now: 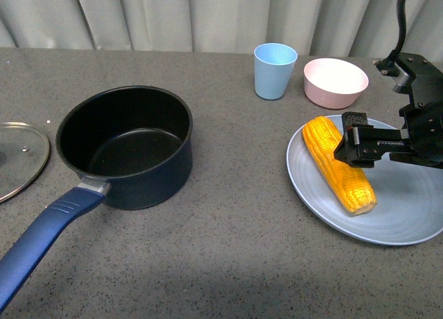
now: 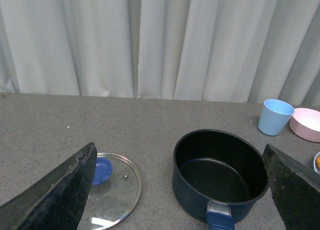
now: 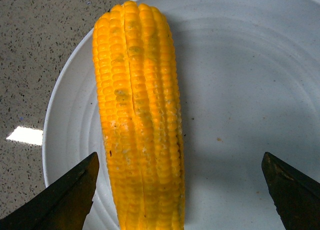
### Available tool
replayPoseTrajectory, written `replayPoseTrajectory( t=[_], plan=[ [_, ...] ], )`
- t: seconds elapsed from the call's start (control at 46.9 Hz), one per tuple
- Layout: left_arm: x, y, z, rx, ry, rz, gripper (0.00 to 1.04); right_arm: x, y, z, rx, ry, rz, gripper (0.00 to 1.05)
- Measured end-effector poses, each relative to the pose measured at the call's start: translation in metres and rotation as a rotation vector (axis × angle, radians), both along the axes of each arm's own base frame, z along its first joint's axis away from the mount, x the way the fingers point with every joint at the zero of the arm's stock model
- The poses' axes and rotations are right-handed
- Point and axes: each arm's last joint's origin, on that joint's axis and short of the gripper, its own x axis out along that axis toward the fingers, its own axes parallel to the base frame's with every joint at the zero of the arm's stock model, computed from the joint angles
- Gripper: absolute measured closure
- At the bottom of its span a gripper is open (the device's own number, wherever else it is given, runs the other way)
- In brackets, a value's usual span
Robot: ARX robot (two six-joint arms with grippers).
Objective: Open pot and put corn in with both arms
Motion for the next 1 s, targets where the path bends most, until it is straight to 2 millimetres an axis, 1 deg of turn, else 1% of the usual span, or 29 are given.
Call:
replayPoseTrajectory(
  t=[0.149,0.383,0.533,0.682,0.703,0.724,0.831,1.001],
  plan=[
    [0.0,0.0,0.0,0.0,0.0,0.0,0.07,0.007,0.004,-0.007,-0.001,0.024,0.008,0.09],
    [0.0,0.0,0.0,0.0,0.0,0.0,0.07,0.01,0.01,-0.018,-0.007,0.066,0.02,0.09],
    [0.0,0.0,0.0,0.0,0.0,0.0,0.07,0.012,0.012,-0.021,-0.012,0.072,0.021,0.11],
    [0.0,0.0,0.0,0.0,0.0,0.0,0.07,0.014,0.014,-0.021,-0.015,0.068,0.023,0.29],
    [0.0,0.0,0.0,0.0,0.0,0.0,0.07,0.014,0.014,-0.021,-0.015,0.067,0.024,0.34],
    [0.0,0.0,0.0,0.0,0.0,0.0,0.07,0.014,0.014,-0.021,-0.015,0.067,0.024,0.35],
    [0.0,0.0,0.0,0.0,0.0,0.0,0.07,0.014,0.015,-0.021,-0.016,0.066,0.024,0.49],
    [0.0,0.0,0.0,0.0,0.0,0.0,0.07,0.014,0.015,-0.02,-0.013,0.065,0.025,0.69]
  ],
)
